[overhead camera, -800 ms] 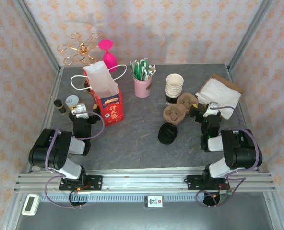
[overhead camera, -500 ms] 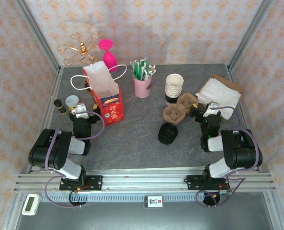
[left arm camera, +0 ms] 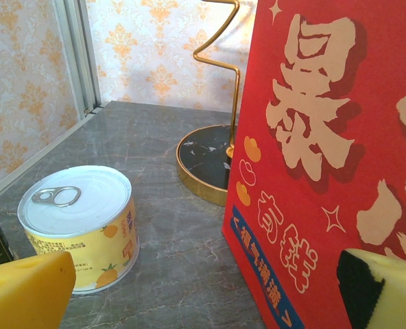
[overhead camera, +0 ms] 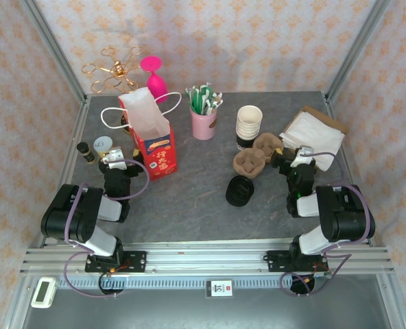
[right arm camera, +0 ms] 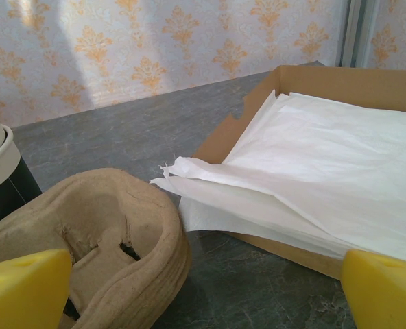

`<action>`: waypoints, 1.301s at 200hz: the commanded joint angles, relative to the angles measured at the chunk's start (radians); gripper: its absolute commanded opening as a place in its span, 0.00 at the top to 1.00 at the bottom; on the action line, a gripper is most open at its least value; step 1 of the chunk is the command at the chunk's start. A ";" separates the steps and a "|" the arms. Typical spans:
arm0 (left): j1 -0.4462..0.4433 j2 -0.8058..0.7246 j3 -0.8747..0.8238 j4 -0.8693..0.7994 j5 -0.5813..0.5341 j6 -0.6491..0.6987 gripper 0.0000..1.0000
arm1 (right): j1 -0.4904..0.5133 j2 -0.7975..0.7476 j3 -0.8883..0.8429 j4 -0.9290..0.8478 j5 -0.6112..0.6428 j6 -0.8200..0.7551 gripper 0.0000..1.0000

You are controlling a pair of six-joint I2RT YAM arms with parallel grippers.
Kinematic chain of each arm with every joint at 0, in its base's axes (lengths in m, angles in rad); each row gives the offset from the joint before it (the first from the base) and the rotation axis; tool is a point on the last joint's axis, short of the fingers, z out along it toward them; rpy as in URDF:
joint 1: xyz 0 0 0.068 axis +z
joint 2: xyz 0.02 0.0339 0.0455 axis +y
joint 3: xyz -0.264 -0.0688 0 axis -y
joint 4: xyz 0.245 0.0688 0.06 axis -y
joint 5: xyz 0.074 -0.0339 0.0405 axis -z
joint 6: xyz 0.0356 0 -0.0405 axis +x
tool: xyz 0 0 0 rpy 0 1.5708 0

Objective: Pack the takeout coffee

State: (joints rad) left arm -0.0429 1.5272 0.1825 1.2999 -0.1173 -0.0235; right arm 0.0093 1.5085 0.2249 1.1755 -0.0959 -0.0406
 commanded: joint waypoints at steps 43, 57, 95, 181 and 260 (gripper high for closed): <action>0.012 -0.049 -0.062 0.164 -0.075 -0.004 0.00 | -0.002 -0.031 0.014 0.010 0.026 0.008 0.00; 0.012 -0.100 -0.103 0.193 -0.084 -0.008 0.00 | -0.003 -0.071 0.014 -0.026 0.033 0.012 0.00; 0.012 -0.323 -0.113 -0.045 -0.081 -0.044 0.00 | -0.003 -0.205 0.019 -0.155 0.063 0.039 0.01; 0.012 -0.805 0.046 -0.666 -0.045 -0.392 0.00 | -0.006 -0.563 0.152 -0.683 0.054 0.422 0.00; 0.002 -0.945 0.181 -1.036 0.118 -0.622 0.01 | 0.004 -0.579 0.318 -1.023 -0.052 0.530 0.00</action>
State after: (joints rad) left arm -0.0383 0.5968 0.2676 0.4900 -0.1009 -0.5472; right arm 0.0055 0.9508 0.4480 0.3183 -0.1238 0.4576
